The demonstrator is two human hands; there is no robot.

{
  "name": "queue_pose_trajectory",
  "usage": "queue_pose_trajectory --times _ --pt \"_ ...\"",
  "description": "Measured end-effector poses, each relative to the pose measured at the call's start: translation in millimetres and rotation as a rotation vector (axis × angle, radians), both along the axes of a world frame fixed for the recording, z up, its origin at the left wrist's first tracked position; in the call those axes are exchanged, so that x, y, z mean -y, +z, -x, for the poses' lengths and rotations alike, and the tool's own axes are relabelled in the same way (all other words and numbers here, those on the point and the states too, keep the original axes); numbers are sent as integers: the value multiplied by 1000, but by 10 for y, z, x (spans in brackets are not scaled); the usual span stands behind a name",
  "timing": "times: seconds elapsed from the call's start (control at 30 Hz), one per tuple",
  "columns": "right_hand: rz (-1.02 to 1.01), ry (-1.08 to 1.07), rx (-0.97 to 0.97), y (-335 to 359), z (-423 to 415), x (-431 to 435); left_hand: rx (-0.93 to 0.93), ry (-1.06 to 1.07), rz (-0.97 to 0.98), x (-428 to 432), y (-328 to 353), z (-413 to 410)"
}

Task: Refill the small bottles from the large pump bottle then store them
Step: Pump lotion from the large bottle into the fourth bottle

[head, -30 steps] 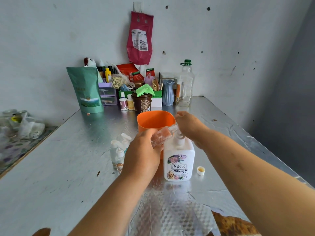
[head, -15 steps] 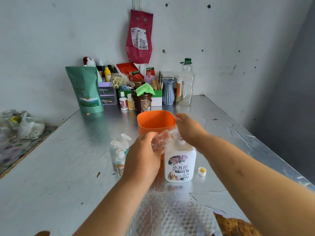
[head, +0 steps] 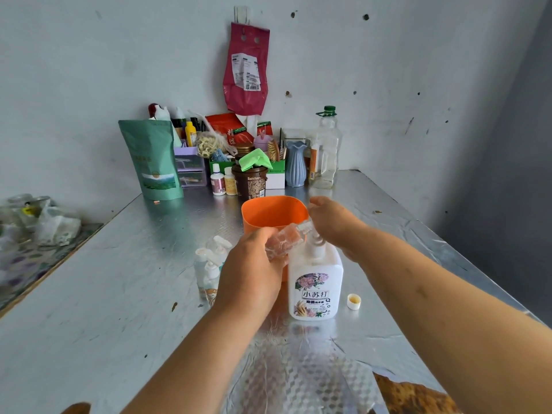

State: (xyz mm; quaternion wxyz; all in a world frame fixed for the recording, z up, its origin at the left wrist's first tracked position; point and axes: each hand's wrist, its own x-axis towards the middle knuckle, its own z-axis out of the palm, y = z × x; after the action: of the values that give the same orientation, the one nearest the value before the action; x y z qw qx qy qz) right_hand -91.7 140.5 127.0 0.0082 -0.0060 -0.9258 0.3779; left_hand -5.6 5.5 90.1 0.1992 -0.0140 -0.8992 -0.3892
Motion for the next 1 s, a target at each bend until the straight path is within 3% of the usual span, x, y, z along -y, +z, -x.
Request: queue_pose_trajectory --times 0.43,1.0 --pt "-71 24 -25 -79 -37 19 25 2 -14 16 -83 29" --pt "13 22 -11 -3 -30 -11 9 -3 -6 -8 13 -28"
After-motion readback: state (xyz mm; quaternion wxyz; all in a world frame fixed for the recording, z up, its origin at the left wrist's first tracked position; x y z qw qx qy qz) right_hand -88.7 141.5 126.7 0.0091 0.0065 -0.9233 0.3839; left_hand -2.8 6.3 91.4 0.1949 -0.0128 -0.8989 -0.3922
